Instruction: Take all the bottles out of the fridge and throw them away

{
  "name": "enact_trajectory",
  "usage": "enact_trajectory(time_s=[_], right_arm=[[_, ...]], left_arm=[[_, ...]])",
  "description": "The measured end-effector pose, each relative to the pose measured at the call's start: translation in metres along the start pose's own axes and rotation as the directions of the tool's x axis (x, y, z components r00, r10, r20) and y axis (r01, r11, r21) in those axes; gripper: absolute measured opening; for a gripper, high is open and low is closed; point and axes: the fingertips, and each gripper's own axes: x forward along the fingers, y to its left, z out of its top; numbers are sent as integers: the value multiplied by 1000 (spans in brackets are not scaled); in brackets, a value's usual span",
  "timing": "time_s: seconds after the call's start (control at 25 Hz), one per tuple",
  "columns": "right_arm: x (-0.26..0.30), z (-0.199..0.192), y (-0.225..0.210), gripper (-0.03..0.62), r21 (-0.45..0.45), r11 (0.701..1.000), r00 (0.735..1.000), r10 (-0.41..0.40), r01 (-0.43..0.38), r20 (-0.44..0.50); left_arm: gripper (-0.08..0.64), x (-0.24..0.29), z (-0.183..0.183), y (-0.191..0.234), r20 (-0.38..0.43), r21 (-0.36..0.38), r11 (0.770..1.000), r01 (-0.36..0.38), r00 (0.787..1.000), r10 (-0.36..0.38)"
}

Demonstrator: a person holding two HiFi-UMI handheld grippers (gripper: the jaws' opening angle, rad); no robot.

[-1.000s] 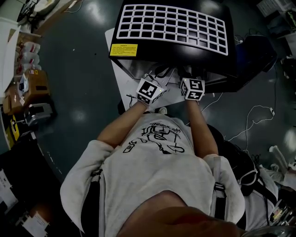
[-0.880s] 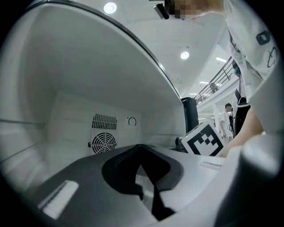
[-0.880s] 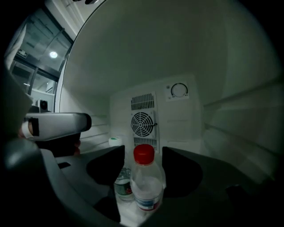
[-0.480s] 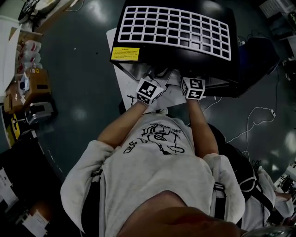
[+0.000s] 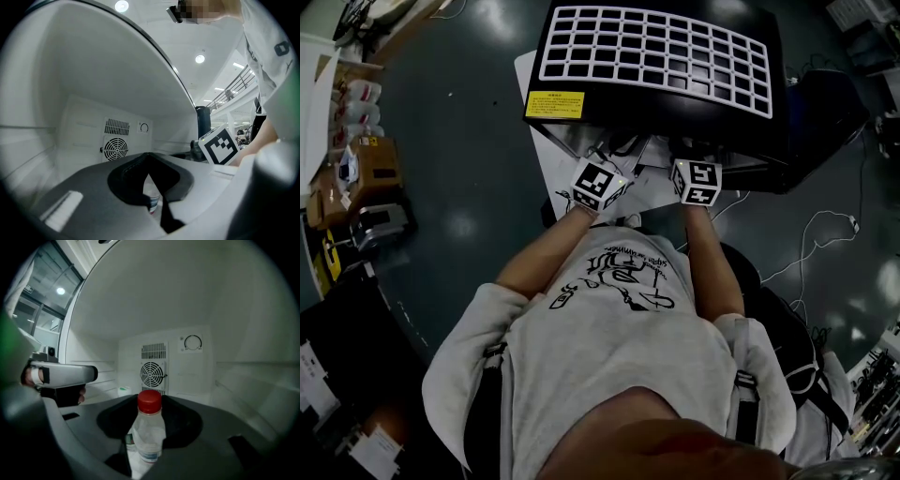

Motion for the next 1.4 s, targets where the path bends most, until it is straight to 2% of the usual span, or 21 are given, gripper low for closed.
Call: enact_trajectory(time_s=[0.28,0.56,0.92,1.4], right_arm=[[-25,10,12,160,3,1000,1000,21,-21,-4],[-52,28,32,160,1,998,998,70,-70,3],[-91,70,56,160,-10,992,992,126,-126,28],[-130,107,75,160,-35,982,982,186,-185,18]], left_arm=[[8,-11,11,-8,0,-23,1000,14,1000,-14],[8,-21,21,-21,2,4,999,39,999,-39],[8,-40,66,-41,48,10,999,53,997,-53],[8,-58,98,-61,47,12,998,58,997,-58]])
